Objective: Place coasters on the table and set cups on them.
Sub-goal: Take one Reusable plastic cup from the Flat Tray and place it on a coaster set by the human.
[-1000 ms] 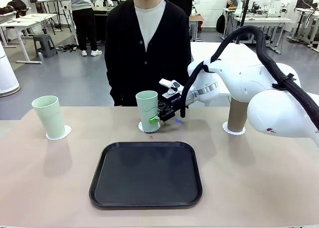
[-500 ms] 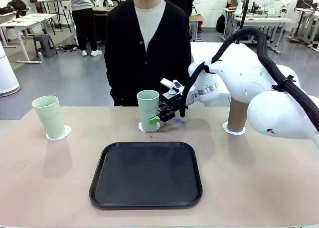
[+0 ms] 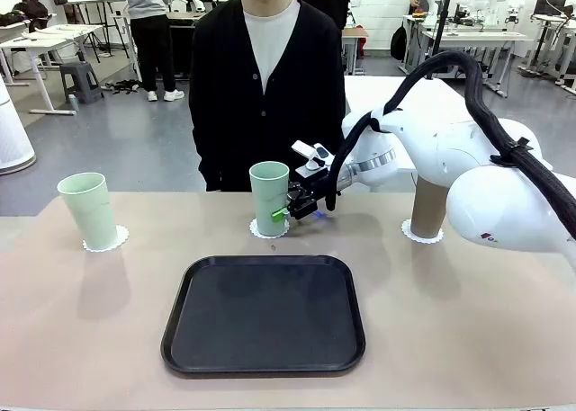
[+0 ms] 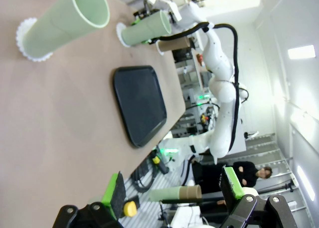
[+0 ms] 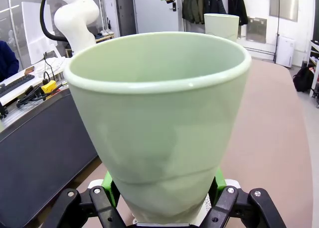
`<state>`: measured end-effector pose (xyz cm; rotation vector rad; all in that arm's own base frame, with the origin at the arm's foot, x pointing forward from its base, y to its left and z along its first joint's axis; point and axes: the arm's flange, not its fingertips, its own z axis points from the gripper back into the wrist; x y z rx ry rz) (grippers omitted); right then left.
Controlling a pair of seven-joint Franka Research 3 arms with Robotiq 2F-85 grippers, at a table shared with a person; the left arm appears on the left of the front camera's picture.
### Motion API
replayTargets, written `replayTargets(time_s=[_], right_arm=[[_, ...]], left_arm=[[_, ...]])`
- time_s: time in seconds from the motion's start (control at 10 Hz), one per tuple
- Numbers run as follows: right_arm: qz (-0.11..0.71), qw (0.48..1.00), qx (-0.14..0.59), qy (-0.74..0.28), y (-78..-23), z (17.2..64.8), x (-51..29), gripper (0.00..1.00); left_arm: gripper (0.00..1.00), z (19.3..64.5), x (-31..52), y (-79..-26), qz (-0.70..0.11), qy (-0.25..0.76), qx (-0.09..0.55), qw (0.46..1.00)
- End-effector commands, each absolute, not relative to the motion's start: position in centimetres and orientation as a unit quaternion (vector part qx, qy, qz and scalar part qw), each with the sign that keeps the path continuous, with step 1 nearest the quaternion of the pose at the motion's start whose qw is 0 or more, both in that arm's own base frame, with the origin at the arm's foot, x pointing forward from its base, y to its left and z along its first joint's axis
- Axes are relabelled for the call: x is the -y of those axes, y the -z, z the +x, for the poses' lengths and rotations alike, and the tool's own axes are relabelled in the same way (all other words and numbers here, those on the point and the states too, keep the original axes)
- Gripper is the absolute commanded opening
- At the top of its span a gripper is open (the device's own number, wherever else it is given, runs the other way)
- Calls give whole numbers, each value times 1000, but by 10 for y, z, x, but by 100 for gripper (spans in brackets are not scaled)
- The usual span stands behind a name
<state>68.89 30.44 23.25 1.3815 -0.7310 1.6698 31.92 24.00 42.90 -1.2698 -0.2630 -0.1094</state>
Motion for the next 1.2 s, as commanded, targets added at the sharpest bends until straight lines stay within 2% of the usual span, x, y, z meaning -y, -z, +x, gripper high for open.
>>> replayTargets(time_s=[0.0, 1.1], right_arm=[[555, 416, 285, -662, -236, 689, -304, 100], [530, 461, 254, -665, -258, 690, -283, 100]], left_arm=[[100, 317, -240, -430, -594, 53, 128, 792], [100, 317, -240, -430, -594, 53, 128, 792]])
